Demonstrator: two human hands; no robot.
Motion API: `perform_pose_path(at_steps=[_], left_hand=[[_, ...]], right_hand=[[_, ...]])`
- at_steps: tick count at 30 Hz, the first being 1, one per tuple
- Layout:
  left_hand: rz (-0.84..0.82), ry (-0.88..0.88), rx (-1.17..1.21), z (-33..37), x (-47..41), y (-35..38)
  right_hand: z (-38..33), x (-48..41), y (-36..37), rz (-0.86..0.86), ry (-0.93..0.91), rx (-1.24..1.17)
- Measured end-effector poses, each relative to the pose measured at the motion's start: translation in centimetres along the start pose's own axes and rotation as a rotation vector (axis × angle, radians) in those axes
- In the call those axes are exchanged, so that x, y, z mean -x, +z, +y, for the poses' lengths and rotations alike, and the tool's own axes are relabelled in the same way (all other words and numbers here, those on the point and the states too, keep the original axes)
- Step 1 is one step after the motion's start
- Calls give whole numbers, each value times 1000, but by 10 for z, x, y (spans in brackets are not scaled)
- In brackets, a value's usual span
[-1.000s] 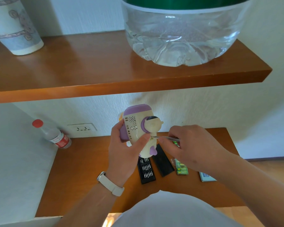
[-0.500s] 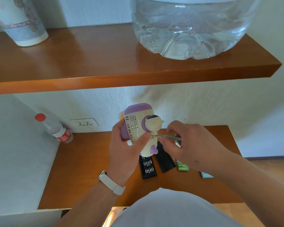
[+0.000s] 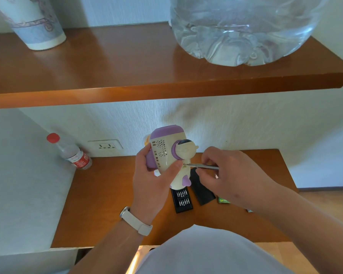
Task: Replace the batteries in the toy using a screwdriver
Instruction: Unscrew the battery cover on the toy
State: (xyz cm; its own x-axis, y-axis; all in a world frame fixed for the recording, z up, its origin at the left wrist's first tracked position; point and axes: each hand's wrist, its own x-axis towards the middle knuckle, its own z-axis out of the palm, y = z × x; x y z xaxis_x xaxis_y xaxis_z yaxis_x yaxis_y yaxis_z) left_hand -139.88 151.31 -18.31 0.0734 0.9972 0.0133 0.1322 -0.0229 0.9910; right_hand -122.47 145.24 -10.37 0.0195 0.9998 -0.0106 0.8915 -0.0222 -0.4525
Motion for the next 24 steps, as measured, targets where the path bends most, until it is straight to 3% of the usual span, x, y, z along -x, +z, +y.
perform_pose_path(at_steps=[10, 24], left_hand=[[1, -6, 11, -8, -6, -11], [-74, -25, 51, -21, -19, -31]], right_hand=[[-9, -5, 12, -9, 38, 106], [-24, -7, 38, 57, 103, -8]])
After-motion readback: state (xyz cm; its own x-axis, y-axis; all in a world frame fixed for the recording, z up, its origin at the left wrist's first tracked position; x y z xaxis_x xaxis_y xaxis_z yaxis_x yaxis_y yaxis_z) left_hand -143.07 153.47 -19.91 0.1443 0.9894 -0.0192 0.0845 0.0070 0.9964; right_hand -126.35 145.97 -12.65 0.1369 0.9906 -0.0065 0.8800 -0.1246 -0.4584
